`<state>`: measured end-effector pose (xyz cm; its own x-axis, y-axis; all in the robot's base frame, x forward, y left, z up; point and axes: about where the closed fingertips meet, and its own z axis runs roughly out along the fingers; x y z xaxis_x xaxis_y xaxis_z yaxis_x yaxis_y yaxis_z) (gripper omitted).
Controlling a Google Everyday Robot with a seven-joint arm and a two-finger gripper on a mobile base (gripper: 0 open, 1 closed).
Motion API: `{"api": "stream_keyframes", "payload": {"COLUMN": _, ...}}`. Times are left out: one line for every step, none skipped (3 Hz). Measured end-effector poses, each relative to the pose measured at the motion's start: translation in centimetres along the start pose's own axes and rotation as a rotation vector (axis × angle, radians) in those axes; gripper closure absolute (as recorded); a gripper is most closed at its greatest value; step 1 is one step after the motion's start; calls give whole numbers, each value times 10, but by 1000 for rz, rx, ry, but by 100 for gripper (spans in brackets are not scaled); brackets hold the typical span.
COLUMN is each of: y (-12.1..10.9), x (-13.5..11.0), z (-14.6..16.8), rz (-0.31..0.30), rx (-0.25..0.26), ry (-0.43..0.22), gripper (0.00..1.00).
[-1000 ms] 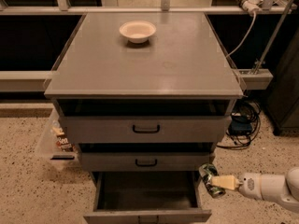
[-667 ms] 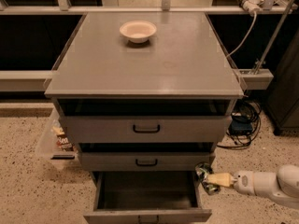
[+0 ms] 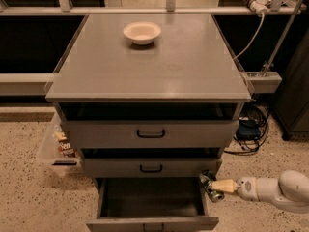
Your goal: Place green can into bottom drawer
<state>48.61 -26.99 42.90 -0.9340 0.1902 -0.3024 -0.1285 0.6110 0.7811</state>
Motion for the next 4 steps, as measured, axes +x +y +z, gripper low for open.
{"api": "stream_keyframes", "payload": {"y": -20, "x": 9, "z": 19, "rz": 68, "rx": -32, "ry": 32, "gripper": 100}}
{"api": "stream_keyframes", "payload": {"y": -51, "x": 30, "z": 53, "rz": 183, "rx": -71, "ry": 118, "gripper": 100}}
{"api": "stream_keyframes", "payload": {"y": -75, "x": 45, "z": 82, "rz": 265, "rx": -105, "ry": 173, "gripper": 100}}
{"api": "stream_keyframes", "payload": {"y": -92, "x": 51, "z": 103, "rz": 317, "rx": -111, "ry": 195, "gripper": 100}}
